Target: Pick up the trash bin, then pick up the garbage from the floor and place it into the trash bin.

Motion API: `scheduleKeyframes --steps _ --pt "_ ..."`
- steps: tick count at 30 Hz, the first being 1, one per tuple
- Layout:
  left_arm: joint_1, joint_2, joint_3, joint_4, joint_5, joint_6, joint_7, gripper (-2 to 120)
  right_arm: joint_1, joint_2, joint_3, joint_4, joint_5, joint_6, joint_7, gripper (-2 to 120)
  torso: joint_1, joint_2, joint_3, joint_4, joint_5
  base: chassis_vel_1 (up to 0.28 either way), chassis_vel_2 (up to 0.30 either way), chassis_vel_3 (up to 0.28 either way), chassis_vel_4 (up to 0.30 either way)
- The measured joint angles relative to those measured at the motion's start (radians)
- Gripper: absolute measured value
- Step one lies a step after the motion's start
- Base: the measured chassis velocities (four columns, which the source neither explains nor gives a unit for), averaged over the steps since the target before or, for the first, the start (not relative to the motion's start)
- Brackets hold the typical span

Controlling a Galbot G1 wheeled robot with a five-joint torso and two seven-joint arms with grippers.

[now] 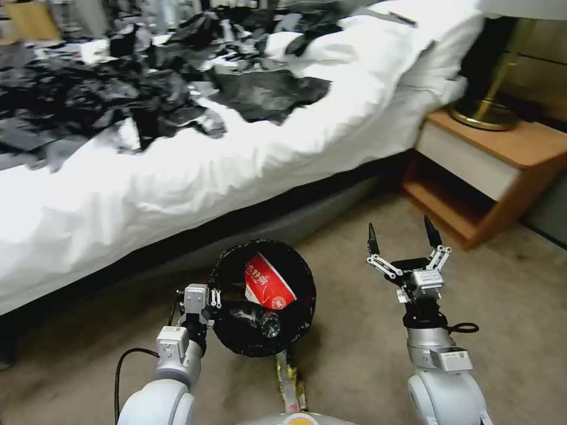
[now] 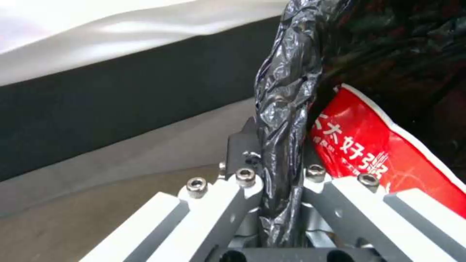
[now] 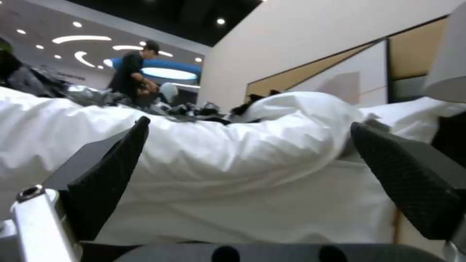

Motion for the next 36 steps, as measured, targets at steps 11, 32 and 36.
scheduleKeyframes --steps 11,32,36 --pt "0.005 0.001 0.000 -0.005 0.002 -0.002 0.000 0 -0.001 -0.001 -0.001 -0.002 0.000 0.000 -0.003 100 0.000 0.000 0.000 -0.0001 0.0000 0.127 0.126 0.123 0.126" --pt "0.013 0.002 -0.008 -0.006 -0.008 -0.008 0.001 0 0.000 0.001 -0.006 -0.009 -0.003 0.001 -0.012 100 0.000 0.000 0.000 -0.0002 0.0000 0.059 0.059 0.058 0.060" --pt "0.011 0.002 -0.010 -0.005 -0.010 -0.008 0.000 0 -0.001 0.002 -0.006 -0.009 -0.003 0.001 -0.019 100 0.000 0.000 0.000 -0.0002 0.0000 0.000 0.000 0.000 0.000"
